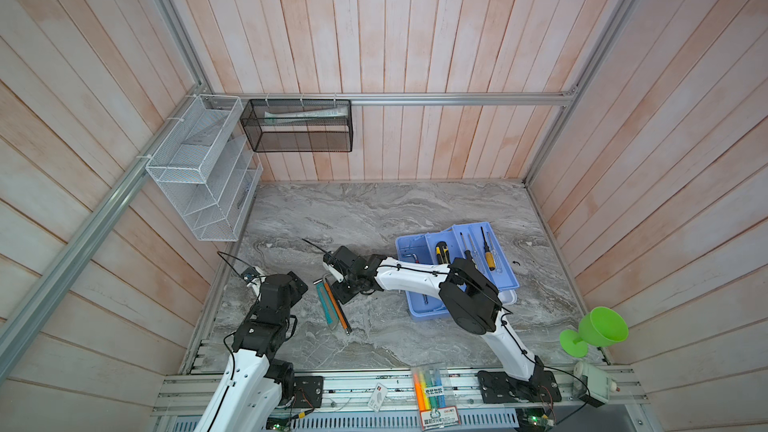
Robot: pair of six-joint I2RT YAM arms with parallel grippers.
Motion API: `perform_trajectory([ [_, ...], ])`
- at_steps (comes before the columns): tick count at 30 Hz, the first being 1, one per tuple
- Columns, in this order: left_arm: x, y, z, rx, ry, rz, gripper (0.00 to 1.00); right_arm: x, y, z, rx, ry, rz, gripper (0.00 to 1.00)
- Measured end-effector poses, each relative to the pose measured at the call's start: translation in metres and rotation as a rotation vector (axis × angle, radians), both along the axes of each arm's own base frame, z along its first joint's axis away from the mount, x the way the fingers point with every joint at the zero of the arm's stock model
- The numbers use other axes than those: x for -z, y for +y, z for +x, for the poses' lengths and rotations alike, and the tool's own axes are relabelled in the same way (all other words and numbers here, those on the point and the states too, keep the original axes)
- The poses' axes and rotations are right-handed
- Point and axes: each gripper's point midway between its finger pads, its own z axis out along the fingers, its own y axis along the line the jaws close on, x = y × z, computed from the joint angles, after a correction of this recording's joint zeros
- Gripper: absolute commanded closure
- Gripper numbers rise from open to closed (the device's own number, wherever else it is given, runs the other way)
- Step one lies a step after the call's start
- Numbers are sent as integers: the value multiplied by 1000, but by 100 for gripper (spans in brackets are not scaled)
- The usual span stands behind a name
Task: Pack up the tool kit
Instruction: 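Move the right gripper to the tool pile and grasp the orange-handled hex key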
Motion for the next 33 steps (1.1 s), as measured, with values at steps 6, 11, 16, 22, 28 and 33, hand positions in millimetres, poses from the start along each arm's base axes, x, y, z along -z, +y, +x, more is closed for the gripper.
perform_trajectory([
  [6,0,0,0,0,1,0,0,0,-1,1,4,-8,-7,73],
  [11,0,0,0,0,1,0,0,-6,-1,-1,3,-18,-6,73],
  [16,0,0,0,0,1,0,0,-20,4,-5,-5,-38,15,73],
  [22,0,0,0,0,-1,0,0,-24,13,-7,-15,-45,20,73],
  [28,-2,0,0,0,-12,-2,0,-21,22,-2,-20,-69,7,73],
  [33,-3,0,0,-2,-13,-2,0,-8,20,-2,-17,-80,-39,73],
])
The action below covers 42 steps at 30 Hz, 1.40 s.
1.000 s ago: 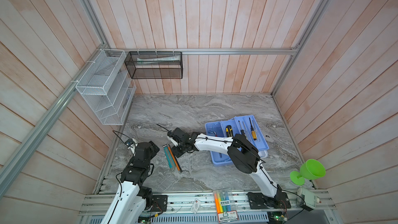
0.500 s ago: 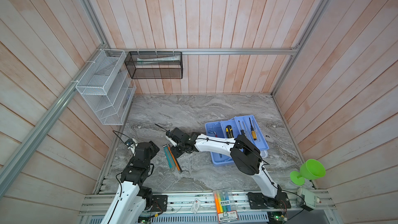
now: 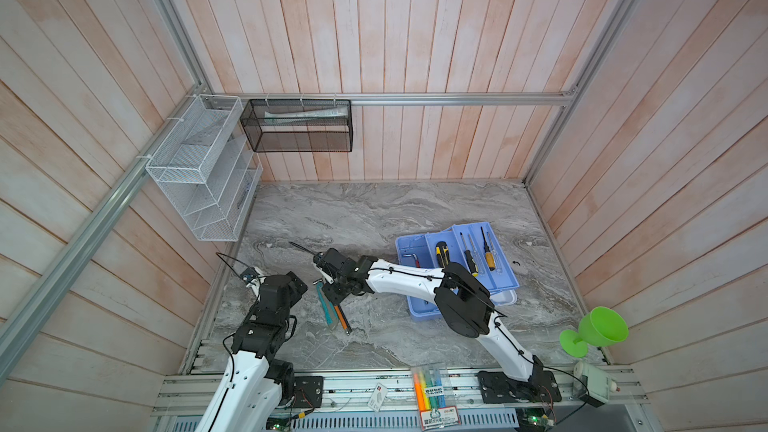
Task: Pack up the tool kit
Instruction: 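Move the right gripper to the tool pile and grasp the orange-handled hex key, then lift the orange-handled hex key and carry it toward the blue tray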
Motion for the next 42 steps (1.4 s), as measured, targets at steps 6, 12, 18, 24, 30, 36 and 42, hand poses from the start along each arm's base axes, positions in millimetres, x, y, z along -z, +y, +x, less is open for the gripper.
perform_trajectory([
  [6,0,0,0,0,0,0,0,4,-7,1,5,-20,-42,73],
  [12,0,0,0,0,-1,0,0,5,-16,10,27,-70,-95,80],
  [18,0,0,0,0,-1,0,0,3,-23,21,48,-122,-128,89],
  [24,0,0,0,0,-1,-1,0,3,-27,26,57,-132,-136,98],
  [30,0,-1,0,3,0,-3,0,2,-30,26,65,-125,-144,100],
  [36,1,-1,0,3,2,-2,0,-1,-42,22,73,-85,-139,100],
  [42,1,-1,0,6,3,-6,0,-24,-51,20,90,-57,-63,100],
])
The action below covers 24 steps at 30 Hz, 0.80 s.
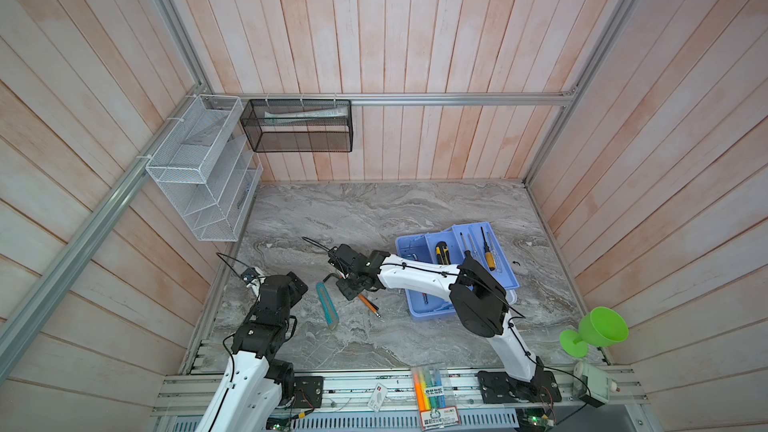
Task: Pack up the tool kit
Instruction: 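Lift the orange-handled hex key and carry it toward the blue tray, then lower the orange hex key into the tray beside the red hex key and release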
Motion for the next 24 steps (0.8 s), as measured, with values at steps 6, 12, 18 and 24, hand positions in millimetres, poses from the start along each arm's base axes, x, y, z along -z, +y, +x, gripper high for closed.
perform_trajectory([
  [6,-1,-1,0,5,-5,-3,0,-31,-9,14,36,-16,106,100],
  [12,-2,-1,0,6,-8,-4,0,-51,-29,21,80,-16,171,100],
  [18,-2,-1,0,8,-8,-1,0,-86,-52,31,142,-53,226,100],
  [24,-2,-1,0,14,-5,2,0,-128,-104,45,279,-151,265,100],
])
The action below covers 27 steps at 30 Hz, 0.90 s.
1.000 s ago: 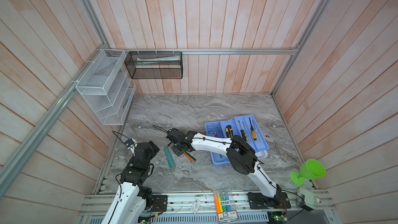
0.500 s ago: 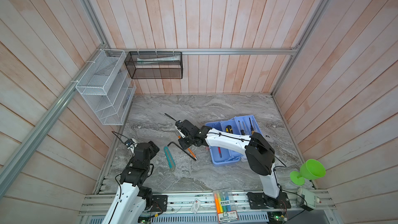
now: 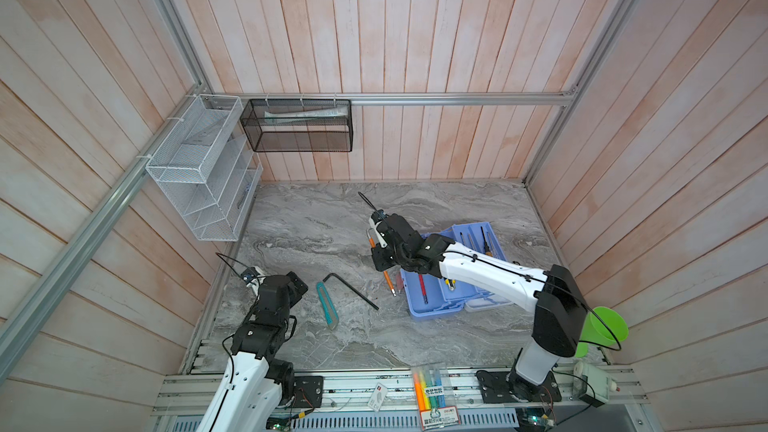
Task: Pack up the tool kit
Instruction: 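Lower the orange hex key into the tray beside the red hex key and release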
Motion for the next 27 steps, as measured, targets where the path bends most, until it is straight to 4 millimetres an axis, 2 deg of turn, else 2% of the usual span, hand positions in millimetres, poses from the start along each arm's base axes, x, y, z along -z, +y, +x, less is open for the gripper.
perform_trajectory([
  [2,0,0,0,3,1,2,0,-6,-26,5,66,-20,2,100],
  [4,0,0,0,7,2,3,0,-3,-51,10,126,-25,-8,100],
  [8,0,-2,1,17,1,4,0,20,-90,20,231,-6,-62,100],
  [10,-1,-3,1,21,-1,1,0,34,-99,19,255,13,-91,100],
  [14,-1,-4,3,33,-4,-1,0,55,-103,14,263,56,-118,100],
  [21,-1,-5,3,37,-3,4,0,87,-84,10,215,144,-87,100],
  [27,-1,-5,3,39,-2,5,0,108,-83,8,219,186,-104,100],
])
